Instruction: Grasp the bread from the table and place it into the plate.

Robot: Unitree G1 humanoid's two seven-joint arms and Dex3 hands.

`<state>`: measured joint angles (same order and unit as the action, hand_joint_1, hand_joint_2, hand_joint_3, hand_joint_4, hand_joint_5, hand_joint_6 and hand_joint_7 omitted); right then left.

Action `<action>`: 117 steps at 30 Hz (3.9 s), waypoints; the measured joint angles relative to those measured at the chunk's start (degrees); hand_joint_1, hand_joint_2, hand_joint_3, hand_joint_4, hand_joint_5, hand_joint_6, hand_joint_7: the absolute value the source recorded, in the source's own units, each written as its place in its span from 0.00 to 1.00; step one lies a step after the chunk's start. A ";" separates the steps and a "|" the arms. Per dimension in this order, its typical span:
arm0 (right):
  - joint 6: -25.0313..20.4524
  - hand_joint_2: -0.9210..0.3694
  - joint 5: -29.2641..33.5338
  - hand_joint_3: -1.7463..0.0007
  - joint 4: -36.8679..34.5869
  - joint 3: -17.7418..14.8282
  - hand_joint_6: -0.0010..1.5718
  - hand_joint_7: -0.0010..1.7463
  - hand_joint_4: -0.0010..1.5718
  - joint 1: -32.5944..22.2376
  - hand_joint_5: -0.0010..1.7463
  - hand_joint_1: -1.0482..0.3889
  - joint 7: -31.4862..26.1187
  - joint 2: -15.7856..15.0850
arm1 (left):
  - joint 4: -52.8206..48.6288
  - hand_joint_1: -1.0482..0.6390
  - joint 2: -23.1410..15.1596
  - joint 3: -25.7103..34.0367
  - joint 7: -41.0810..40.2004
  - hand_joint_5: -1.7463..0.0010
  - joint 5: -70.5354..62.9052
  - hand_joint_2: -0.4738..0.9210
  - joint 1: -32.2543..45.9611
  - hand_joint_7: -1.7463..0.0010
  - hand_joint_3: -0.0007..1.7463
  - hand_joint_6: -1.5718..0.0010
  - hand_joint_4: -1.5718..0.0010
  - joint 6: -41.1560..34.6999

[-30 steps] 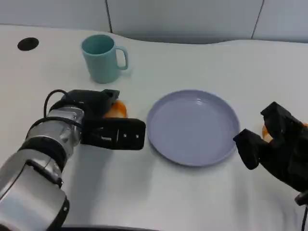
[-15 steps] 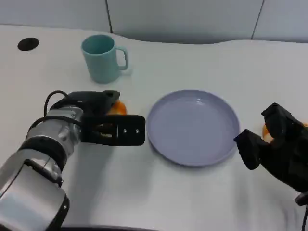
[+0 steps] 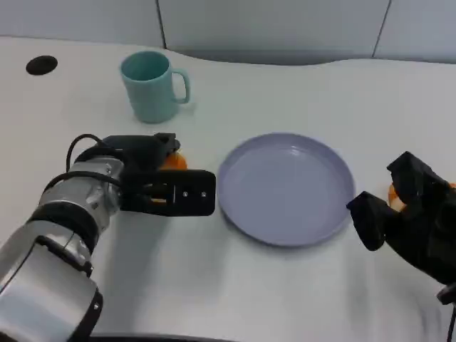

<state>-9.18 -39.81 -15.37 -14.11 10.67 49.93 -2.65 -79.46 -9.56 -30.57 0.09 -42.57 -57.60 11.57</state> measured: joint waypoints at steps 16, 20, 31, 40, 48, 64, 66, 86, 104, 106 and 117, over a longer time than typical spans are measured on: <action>0.05 0.05 0.00 1.00 0.00 -0.04 0.43 1.00 0.56 0.00 1.00 0.44 0.02 0.00 | 0.00 0.60 -0.02 -0.24 -0.01 0.67 -0.10 0.97 0.00 0.99 0.00 0.23 0.35 0.12; 0.07 0.05 0.00 1.00 0.00 -0.04 0.43 1.00 0.56 0.00 1.00 0.44 0.03 0.00 | 0.00 0.61 -0.02 -0.22 -0.01 0.38 -0.10 0.96 0.00 0.87 0.00 0.22 0.43 0.12; -0.08 0.05 -0.01 1.00 0.02 -0.03 0.43 1.00 0.56 0.00 1.00 0.44 -0.12 0.00 | 0.00 0.61 -0.02 -0.59 -0.07 0.41 -0.17 0.96 0.01 0.79 0.00 0.31 0.45 0.12; -0.10 0.05 -0.04 1.00 0.02 -0.03 0.42 1.00 0.56 0.00 1.00 0.44 -0.10 0.00 | 0.00 0.59 -0.03 -0.96 -0.10 0.20 -0.37 0.95 0.01 0.43 0.00 0.46 0.54 0.13; -0.10 0.05 -0.01 1.00 0.02 -0.03 0.43 1.00 0.56 0.00 1.00 0.44 -0.11 0.00 | 0.00 0.59 -0.04 -0.91 -0.75 0.35 -0.35 0.96 0.02 0.76 0.00 0.34 0.49 0.33; -0.18 0.05 -0.04 1.00 0.05 -0.04 0.43 1.00 0.56 0.00 1.00 0.44 -0.13 0.00 | 0.00 0.60 -0.04 -0.70 -0.75 0.20 -0.14 0.96 0.03 0.43 0.00 0.46 0.51 0.30; -0.18 0.05 -0.04 1.00 0.06 -0.03 0.43 1.00 0.56 0.00 1.00 0.44 -0.13 0.00 | 0.00 0.61 -0.04 -0.64 -0.75 0.18 -0.12 0.96 0.03 0.42 0.00 0.46 0.52 0.32; -0.18 0.05 0.00 1.00 0.71 0.00 0.43 1.00 0.56 -0.03 1.00 0.45 -0.74 0.00 | 0.00 0.60 -0.04 -0.43 -0.74 0.18 -0.07 0.96 0.05 0.56 0.00 0.38 0.51 0.34; -0.13 0.05 0.03 1.00 0.56 -0.01 0.42 1.00 0.56 -0.02 1.00 0.44 -0.52 0.00 | 0.00 0.59 -0.04 -0.80 -0.75 0.22 -0.22 0.96 0.05 0.63 0.00 0.37 0.52 0.26; -0.13 0.05 0.04 1.00 0.56 -0.01 0.42 1.00 0.56 -0.02 1.00 0.44 -0.52 0.00 | 0.00 0.59 -0.04 -0.81 -0.75 0.22 -0.22 0.96 0.05 0.61 0.00 0.37 0.52 0.27; -0.19 0.05 -0.02 1.00 0.57 -0.01 0.42 1.00 0.56 -0.02 1.00 0.45 -0.54 0.00 | 0.00 0.56 -0.04 -0.94 -1.10 0.11 -0.26 0.95 0.05 0.40 0.00 0.49 0.58 0.27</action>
<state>-9.37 -39.83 -14.80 -14.12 10.65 49.38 -2.65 -79.46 -9.60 -31.51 -1.01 -42.83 -57.55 11.85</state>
